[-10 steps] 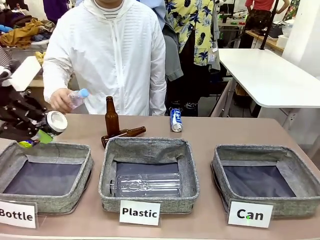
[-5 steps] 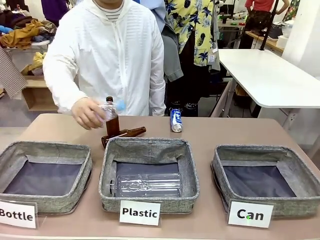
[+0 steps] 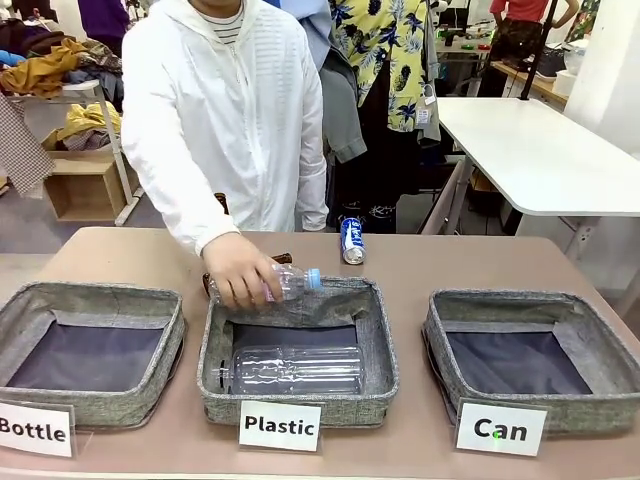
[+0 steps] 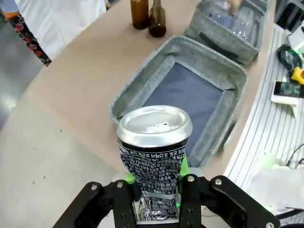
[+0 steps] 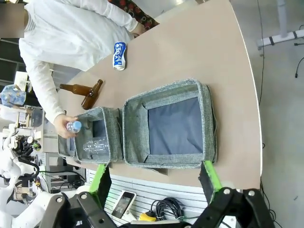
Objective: Sort the can waste into the basket.
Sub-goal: Pick up the can waste from the table and place it in the right Fabric basket.
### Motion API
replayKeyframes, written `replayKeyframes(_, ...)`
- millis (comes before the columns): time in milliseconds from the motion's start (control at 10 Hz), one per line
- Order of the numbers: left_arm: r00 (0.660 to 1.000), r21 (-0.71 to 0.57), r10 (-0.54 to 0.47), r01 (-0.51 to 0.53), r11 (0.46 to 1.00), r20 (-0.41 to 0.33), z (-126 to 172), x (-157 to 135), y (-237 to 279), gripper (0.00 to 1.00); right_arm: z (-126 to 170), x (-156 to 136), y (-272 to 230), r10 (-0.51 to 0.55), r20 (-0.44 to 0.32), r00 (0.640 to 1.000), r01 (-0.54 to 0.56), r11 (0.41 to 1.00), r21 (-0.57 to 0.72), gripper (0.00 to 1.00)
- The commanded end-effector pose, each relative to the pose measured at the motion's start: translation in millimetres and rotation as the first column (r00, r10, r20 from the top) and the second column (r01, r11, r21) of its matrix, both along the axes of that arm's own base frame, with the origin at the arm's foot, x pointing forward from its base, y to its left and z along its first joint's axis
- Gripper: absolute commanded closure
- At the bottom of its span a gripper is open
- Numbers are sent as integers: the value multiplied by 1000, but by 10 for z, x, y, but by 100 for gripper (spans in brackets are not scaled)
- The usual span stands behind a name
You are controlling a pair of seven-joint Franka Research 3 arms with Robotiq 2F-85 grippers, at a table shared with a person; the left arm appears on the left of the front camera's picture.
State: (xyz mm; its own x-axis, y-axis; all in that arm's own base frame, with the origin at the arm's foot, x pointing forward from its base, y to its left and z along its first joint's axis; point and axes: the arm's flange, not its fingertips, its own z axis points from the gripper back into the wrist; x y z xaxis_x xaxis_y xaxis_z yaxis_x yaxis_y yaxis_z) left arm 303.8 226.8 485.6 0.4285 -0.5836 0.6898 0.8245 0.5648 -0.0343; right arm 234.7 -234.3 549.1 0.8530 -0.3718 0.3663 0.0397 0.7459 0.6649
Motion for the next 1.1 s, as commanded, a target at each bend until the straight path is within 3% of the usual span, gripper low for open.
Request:
replayKeyframes(0, 999, -5, -37, 37, 999, 21, 43, 59, -55, 68, -23, -12, 16, -17, 16, 1000, 17, 1000, 5, 0)
replayKeyframes(400, 996, 53, -82, 80, 995, 35, 125, 27, -487, 68, -23, -12, 16, -17, 16, 1000, 17, 1000, 5, 0)
replayKeyframes(600, 990, 156, -119, 106, 982, 76, 229, -66, -1196, 68, 0, -2, -2, -1, 0, 1000, 1, 1000, 0, 0)
replayKeyframes(800, 950, 273, -291, 251, 929, 114, 379, -170, -2194, 68, 63, -10, 13, 66, 19, 998, -67, 997, 28, 0)
replayKeyframes(1000, 854, 359, -508, 440, 823, 116, 475, -347, -3212, 68, 50, 4, 54, 89, 16, 996, -90, 995, 34, 0)
